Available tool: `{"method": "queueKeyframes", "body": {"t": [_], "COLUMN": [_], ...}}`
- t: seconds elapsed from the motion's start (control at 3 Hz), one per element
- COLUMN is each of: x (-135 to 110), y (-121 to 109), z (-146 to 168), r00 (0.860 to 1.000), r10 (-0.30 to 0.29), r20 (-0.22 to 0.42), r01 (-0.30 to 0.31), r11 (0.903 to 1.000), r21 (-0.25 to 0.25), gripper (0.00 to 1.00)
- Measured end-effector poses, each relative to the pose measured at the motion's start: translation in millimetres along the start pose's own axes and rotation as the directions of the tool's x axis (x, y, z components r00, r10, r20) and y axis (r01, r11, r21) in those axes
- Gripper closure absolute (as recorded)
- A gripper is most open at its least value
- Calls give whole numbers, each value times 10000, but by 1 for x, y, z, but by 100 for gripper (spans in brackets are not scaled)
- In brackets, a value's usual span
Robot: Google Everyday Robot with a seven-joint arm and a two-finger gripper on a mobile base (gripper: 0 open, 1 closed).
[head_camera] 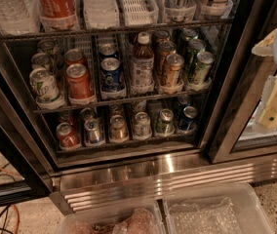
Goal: Pick redbull can from bottom shelf of fridge
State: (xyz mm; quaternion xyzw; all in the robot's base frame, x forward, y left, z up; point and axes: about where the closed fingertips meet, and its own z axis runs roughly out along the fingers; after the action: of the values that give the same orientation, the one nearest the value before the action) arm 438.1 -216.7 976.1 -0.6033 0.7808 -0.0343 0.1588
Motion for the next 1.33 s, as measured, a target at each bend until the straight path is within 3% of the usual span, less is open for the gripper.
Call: {"method": "queueKeyframes", "body": {"t": [0.67,1.0,1.33], "x": [2,3,3], "y": [-2,6,6], "z": [4,38,38], "r00": [9997,9983,9983], "r10": [118,456,456], "r20": [196,368,369], "r01": [-119,-436,-436], "r11": [9999,9977,9977], "r21": [24,-524,-523], "gripper": [0,0,0]}}
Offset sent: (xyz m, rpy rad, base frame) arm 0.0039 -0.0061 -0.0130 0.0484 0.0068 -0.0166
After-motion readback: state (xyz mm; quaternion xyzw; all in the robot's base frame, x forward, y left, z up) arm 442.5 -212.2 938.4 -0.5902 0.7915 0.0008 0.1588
